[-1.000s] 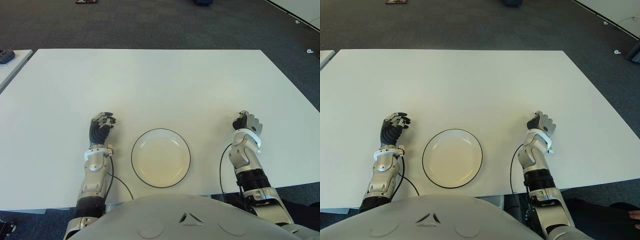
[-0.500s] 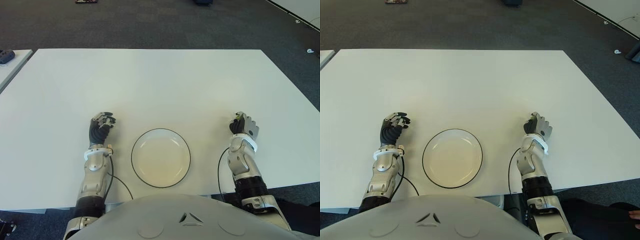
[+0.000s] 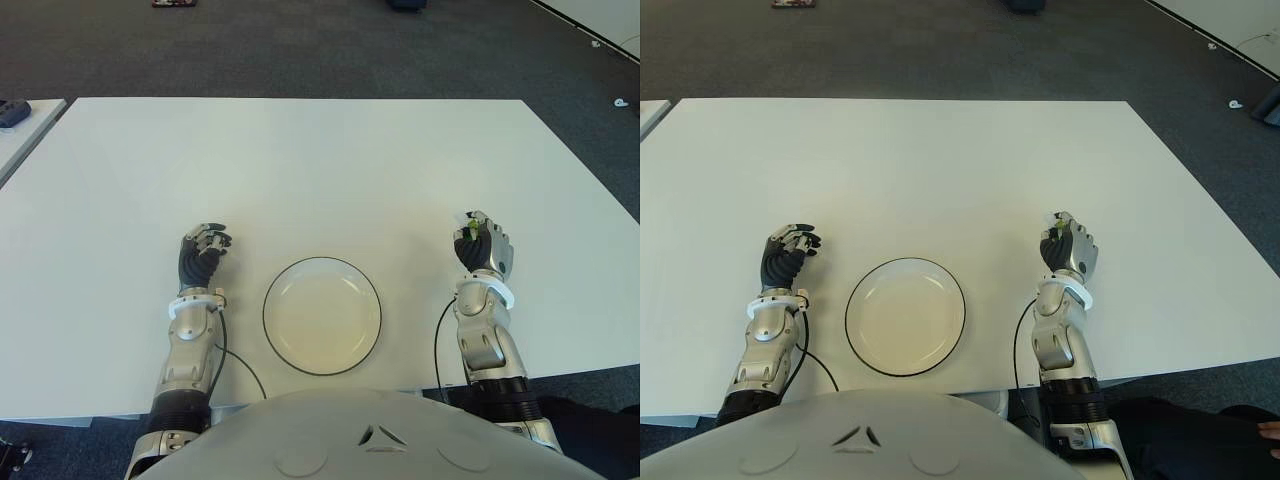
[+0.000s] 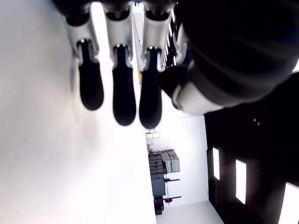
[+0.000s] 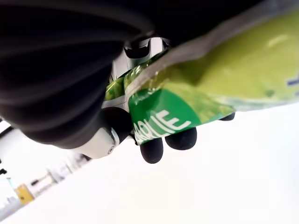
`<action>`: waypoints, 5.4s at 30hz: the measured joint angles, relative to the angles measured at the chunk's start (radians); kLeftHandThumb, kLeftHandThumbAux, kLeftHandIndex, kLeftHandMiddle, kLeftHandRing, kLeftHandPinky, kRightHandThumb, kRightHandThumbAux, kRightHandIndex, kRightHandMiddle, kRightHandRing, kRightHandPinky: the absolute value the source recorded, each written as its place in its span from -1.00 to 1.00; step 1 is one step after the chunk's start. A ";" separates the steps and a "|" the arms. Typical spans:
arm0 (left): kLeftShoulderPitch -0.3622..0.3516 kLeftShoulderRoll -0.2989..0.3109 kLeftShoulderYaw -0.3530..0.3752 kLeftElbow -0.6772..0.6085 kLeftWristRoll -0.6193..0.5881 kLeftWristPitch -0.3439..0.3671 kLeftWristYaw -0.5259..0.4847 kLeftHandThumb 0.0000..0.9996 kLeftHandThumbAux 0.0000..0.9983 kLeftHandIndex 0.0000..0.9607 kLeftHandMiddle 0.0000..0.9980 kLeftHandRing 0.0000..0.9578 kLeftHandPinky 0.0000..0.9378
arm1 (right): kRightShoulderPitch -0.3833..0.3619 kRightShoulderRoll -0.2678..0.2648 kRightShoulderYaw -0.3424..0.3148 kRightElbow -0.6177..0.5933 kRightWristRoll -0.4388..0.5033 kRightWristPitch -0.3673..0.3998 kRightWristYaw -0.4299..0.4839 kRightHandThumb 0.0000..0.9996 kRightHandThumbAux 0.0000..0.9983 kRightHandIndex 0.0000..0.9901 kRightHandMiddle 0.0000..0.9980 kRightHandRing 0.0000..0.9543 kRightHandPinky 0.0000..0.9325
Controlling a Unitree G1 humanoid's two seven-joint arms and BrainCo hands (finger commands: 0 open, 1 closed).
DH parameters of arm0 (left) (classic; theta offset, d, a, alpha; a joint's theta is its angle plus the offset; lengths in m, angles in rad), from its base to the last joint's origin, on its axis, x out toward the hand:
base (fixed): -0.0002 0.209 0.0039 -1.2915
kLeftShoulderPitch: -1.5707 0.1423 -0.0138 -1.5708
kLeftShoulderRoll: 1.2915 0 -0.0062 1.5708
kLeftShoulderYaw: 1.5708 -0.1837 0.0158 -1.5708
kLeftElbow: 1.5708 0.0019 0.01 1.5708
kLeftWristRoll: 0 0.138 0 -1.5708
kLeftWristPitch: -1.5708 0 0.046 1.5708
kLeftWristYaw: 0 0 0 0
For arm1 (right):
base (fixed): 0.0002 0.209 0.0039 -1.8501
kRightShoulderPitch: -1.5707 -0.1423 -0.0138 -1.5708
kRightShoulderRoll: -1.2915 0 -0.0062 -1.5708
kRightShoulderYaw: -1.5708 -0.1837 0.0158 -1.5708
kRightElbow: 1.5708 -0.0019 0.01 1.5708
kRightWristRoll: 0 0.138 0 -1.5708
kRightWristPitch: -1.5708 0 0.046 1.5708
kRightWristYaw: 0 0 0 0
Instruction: Put the toothpaste on the table into the plate.
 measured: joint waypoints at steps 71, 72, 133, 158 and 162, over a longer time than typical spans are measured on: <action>0.019 -0.024 -0.022 -0.064 0.032 0.066 0.000 0.41 0.44 -0.11 0.06 0.11 0.12 | -0.030 -0.064 0.359 -0.023 0.232 -0.738 0.566 0.46 0.43 -0.11 0.75 0.82 0.89; 0.019 -0.024 -0.022 -0.065 0.032 0.067 0.000 0.41 0.44 -0.11 0.06 0.11 0.12 | -0.034 -0.065 0.362 -0.017 0.231 -0.741 0.570 0.46 0.43 -0.11 0.75 0.82 0.89; 0.021 -0.026 -0.016 -0.079 0.042 0.088 0.000 0.41 0.44 -0.11 0.08 0.10 0.07 | -0.046 -0.143 0.403 -0.113 -0.039 -0.606 0.631 -0.16 -0.80 -1.00 -1.00 -1.00 -1.00; 0.015 -0.025 -0.016 -0.070 0.042 0.087 0.000 0.41 0.44 -0.11 0.09 0.10 0.00 | 0.036 -0.130 0.192 -0.075 0.401 -0.828 0.589 -0.45 -0.73 -1.00 -1.00 -1.00 -1.00; 0.014 -0.024 -0.016 -0.069 0.045 0.088 0.000 0.41 0.44 -0.11 0.08 0.09 0.02 | 0.010 -0.055 0.143 0.044 0.533 -0.834 0.572 -0.56 -0.61 -1.00 -1.00 -1.00 -1.00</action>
